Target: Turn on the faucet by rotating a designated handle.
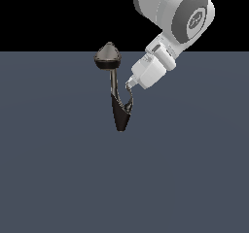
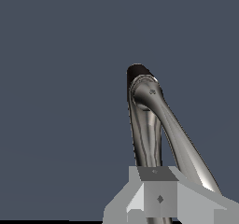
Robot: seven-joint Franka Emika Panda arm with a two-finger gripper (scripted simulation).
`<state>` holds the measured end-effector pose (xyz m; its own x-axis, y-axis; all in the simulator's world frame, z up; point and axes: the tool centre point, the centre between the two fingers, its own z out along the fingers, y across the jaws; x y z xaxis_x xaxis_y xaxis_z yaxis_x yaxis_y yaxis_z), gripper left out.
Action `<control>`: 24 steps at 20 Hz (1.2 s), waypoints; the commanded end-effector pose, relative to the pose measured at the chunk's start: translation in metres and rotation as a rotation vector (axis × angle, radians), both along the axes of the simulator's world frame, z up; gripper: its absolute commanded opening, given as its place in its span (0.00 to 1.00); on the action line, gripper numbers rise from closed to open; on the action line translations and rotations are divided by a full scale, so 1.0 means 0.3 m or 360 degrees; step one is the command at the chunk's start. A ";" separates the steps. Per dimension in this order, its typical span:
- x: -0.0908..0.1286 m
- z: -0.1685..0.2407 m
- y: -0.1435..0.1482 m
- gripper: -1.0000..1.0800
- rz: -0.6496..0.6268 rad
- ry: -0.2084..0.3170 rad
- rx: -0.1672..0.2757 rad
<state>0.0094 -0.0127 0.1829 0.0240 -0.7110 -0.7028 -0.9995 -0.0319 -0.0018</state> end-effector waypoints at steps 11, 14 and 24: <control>-0.114 -0.013 -0.022 0.00 0.0008 -0.0001 0.0005; -0.153 -0.022 -0.030 0.00 0.0012 0.0001 0.0007; -0.203 -0.082 -0.096 0.00 0.0021 -0.0013 0.0008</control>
<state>-0.0419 -0.0258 0.1751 0.0673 -0.7045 -0.7065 -0.9975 -0.0628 -0.0325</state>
